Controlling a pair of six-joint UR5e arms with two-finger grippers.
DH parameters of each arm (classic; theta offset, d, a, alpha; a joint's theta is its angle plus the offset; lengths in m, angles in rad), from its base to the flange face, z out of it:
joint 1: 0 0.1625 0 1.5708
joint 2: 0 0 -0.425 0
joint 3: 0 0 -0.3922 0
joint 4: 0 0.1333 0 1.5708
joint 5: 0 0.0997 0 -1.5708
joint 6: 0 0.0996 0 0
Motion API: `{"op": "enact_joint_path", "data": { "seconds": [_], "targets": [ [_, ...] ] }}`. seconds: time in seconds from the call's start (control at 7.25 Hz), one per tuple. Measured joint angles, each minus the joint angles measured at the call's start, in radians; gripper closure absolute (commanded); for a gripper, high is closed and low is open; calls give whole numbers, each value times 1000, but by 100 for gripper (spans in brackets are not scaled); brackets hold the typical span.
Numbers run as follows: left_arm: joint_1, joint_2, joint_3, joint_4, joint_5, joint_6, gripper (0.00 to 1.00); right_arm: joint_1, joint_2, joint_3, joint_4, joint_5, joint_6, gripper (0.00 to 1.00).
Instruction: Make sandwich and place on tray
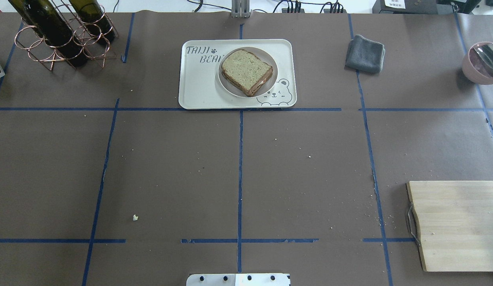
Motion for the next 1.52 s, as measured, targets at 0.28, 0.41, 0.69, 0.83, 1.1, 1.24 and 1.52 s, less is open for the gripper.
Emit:
{"op": "enact_joint_path", "data": {
  "seconds": [0.28, 0.41, 0.69, 0.83, 1.1, 1.24, 1.52],
  "targets": [
    [17, -30, 3, -2, 23, 0, 0, 1, 13, 0, -18, 1, 1, 0],
    [27, -36, 7, 1, 28, 0, 0, 1, 18, -1, -20, 1, 3, 0],
    [37, -8, 4, 3, 25, -2, 0, 1, 29, 0, -20, 5, 14, 0],
    [41, 1, 1, 3, 24, -8, 0, 1, 32, 0, -20, 13, 19, 0],
    [47, 2, -1, 7, 28, -25, 0, 1, 32, -5, -21, 36, 21, 0],
    [49, 2, -5, 19, 28, -32, 0, 1, 31, -6, -22, 36, 21, 0],
    [50, 4, -10, 28, 24, -36, 0, 2, 25, 0, -20, 36, 21, 0]
  ]
}}
